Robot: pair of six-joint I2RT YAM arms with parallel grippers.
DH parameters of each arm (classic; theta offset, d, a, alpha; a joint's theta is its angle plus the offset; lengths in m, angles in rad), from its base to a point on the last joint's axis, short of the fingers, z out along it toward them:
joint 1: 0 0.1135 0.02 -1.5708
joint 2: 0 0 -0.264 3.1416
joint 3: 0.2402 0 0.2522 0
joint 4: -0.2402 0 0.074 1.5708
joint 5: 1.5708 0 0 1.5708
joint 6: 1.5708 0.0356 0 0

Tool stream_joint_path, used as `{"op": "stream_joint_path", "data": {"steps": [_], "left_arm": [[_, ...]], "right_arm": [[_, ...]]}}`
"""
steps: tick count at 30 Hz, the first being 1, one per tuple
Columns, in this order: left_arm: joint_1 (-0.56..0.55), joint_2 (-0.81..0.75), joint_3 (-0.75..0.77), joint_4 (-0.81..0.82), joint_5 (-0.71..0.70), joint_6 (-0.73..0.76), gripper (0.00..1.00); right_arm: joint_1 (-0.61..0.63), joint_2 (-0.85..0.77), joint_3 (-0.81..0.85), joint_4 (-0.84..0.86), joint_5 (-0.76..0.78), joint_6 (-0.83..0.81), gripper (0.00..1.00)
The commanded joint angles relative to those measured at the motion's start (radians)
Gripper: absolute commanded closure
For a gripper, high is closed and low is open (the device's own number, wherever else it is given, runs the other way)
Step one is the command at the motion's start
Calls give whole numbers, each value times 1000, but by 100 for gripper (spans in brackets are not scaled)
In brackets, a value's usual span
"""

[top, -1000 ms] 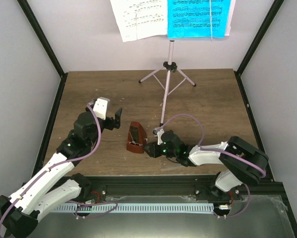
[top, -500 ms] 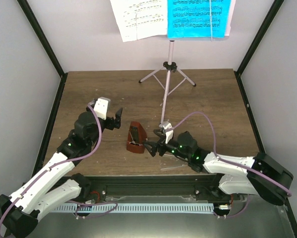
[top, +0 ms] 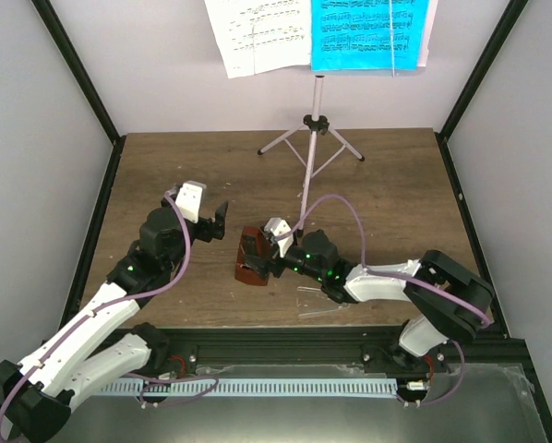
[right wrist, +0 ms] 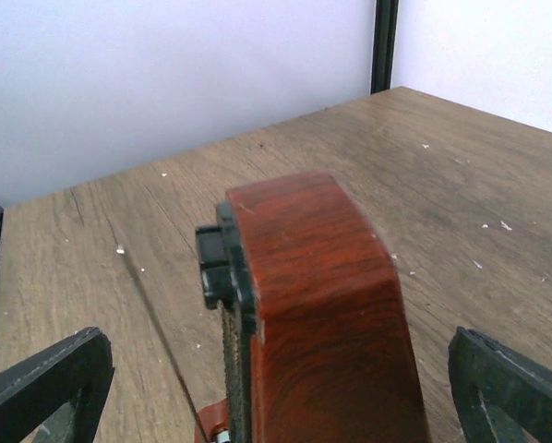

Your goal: Pack up the instrument practice props

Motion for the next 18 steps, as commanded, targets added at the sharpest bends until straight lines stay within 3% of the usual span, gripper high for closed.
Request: {"op": "stream_joint_path", "data": {"steps": [1,8,18], "left_arm": [[-4,-5,-8,28,-7,15,2],[-4,-2,-7,27,-6,16,2],[-4,-2,-6,26,-5,14,2]], "right_arm": [[3,47,59,38,22,-58,0],[5,72,71,-4,157,-10,0],[5,49,31,-14,171,33,3]]}}
